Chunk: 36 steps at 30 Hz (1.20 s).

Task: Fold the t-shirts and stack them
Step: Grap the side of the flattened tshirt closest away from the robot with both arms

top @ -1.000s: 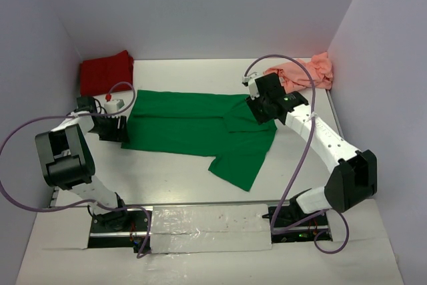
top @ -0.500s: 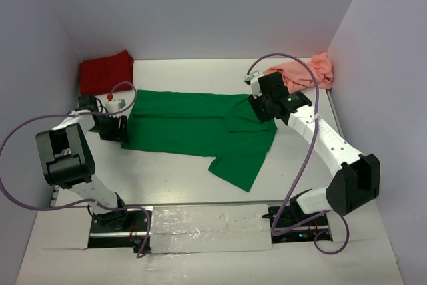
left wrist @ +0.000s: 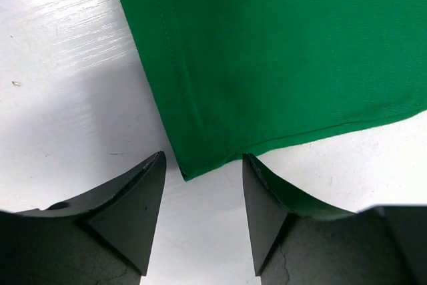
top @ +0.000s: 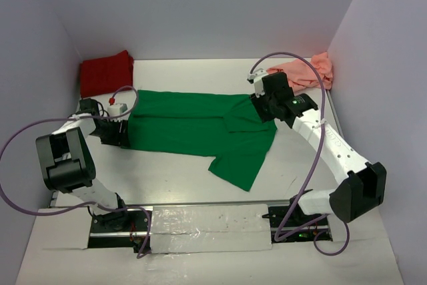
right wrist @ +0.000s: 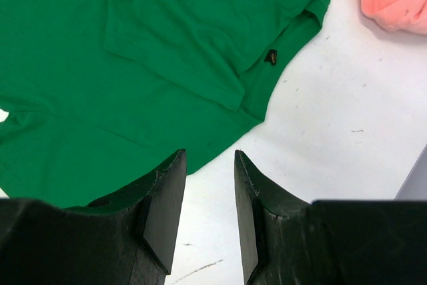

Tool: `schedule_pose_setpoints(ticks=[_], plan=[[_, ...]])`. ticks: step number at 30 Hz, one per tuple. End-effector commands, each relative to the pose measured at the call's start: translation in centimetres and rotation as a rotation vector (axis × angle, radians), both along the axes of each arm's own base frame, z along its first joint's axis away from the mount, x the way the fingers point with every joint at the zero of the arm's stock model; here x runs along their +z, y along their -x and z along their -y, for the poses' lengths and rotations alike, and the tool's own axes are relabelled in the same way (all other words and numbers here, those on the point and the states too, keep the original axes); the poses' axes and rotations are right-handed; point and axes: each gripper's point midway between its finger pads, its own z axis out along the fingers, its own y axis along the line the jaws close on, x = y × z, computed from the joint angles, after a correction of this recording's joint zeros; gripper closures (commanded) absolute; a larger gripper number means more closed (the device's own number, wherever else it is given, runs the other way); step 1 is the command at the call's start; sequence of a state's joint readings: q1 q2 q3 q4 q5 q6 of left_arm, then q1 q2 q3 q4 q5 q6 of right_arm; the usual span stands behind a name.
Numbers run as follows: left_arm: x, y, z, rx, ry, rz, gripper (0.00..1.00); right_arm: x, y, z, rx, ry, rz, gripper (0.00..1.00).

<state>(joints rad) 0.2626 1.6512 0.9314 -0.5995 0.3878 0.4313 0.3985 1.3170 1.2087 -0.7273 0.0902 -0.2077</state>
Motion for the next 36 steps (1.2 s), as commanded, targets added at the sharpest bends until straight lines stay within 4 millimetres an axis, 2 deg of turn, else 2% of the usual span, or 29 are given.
schedule_pose_setpoints(ticks=[1, 5, 7, 10, 11, 14, 16, 18, 20, 22, 23, 28, 30, 31, 33, 36], plan=[[-2.9, 6.2, 0.9, -0.002, 0.01, -0.247, 0.42, 2.3, 0.0, 0.6, -0.007, -0.007, 0.068, 0.58], [-3.3, 6.1, 0.7, 0.002, -0.001, -0.237, 0.55, 2.6, 0.1, 0.7, -0.009, -0.008, 0.076, 0.58], [-3.4, 5.8, 0.7, -0.001, 0.0, -0.236, 0.67, 2.9, 0.1, 0.8, -0.011, -0.009, 0.083, 0.58], [-3.7, 5.8, 0.8, -0.001, 0.011, -0.249, 0.79, 2.7, 0.1, 0.8, -0.011, -0.004, 0.076, 0.57], [-3.7, 5.8, 0.8, -0.002, 0.013, -0.251, 0.85, 2.6, 0.2, 0.8, -0.005, 0.004, 0.065, 0.57], [-3.4, 5.5, 0.9, -0.005, 0.018, -0.242, 0.91, 0.7, 1.0, 0.5, 0.049, 0.027, -0.026, 0.57], [-3.3, 5.5, 0.9, -0.008, 0.021, -0.241, 0.91, -1.8, 2.0, -0.1, 0.116, 0.044, -0.141, 0.57], [-3.1, 5.4, 0.8, -0.007, 0.015, -0.232, 0.92, -4.2, 3.4, 0.4, 0.161, 0.105, -0.234, 0.56], [-3.0, 5.4, 0.8, -0.01, 0.01, -0.232, 0.92, -6.6, 5.1, 0.2, 0.244, 0.141, -0.3, 0.55], [-2.9, 5.4, 0.7, -0.008, 0.007, -0.23, 0.92, -7.5, 6.5, -0.3, 0.307, 0.171, -0.332, 0.54], [-2.8, 5.4, 0.7, -0.006, 0.006, -0.226, 0.92, -8.2, 7.8, -0.4, 0.349, 0.177, -0.377, 0.53], [-2.0, 4.7, 0.6, 0.003, 0.002, -0.194, 0.92, -9.2, 11.4, -3.1, 0.52, 0.171, -0.397, 0.5], [-1.8, 4.6, 0.6, 0.004, 0.005, -0.187, 0.92, -9.8, 12.9, -3.5, 0.582, 0.17, -0.402, 0.5], [-1.8, 4.6, 0.6, 0.005, 0.003, -0.183, 0.92, -10.0, 13.4, -4.2, 0.613, 0.167, -0.39, 0.48], [-1.8, 4.7, 0.7, 0.005, 0.005, -0.185, 0.92, -10.9, 14.7, -4.5, 0.651, 0.175, -0.41, 0.47], [-1.8, 4.7, 0.8, 0.008, 0.006, -0.183, 0.92, -12.1, 15.6, -4.7, 0.691, 0.222, -0.423, 0.44]])
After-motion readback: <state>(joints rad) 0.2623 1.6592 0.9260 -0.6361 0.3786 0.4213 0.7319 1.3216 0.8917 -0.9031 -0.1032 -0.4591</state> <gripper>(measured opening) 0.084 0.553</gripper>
